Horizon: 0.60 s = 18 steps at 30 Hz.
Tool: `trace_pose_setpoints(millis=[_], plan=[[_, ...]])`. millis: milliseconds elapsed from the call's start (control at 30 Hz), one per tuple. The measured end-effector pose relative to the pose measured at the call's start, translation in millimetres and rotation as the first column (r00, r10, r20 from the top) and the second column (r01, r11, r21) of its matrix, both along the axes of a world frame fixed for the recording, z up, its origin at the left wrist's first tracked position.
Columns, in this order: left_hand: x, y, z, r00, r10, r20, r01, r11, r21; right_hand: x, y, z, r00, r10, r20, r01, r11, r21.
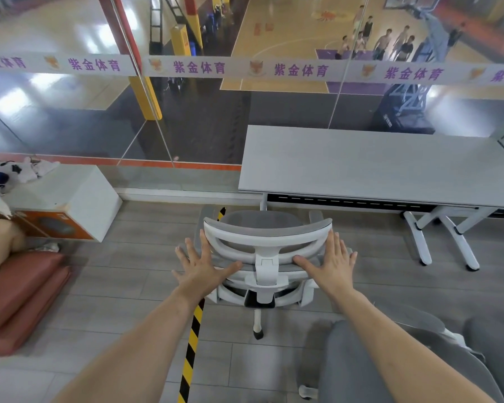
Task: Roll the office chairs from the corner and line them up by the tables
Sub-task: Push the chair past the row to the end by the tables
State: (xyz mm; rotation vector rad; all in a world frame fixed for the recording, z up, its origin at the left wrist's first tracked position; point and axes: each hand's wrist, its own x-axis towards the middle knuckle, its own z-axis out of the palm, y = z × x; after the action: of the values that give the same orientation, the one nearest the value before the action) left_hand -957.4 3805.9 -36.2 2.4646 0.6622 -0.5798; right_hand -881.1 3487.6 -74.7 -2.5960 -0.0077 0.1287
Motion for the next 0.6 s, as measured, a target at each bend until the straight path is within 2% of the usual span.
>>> trace_pose_setpoints(millis=[600], plan=[[16.5, 22.5, 1.8, 1.000, 0.002, -0.019, -0.002, 1.000, 0.013, 24.6, 26.2, 7.5, 0.999, 0.051, -0.018, -0.051, 0.999, -0.013]])
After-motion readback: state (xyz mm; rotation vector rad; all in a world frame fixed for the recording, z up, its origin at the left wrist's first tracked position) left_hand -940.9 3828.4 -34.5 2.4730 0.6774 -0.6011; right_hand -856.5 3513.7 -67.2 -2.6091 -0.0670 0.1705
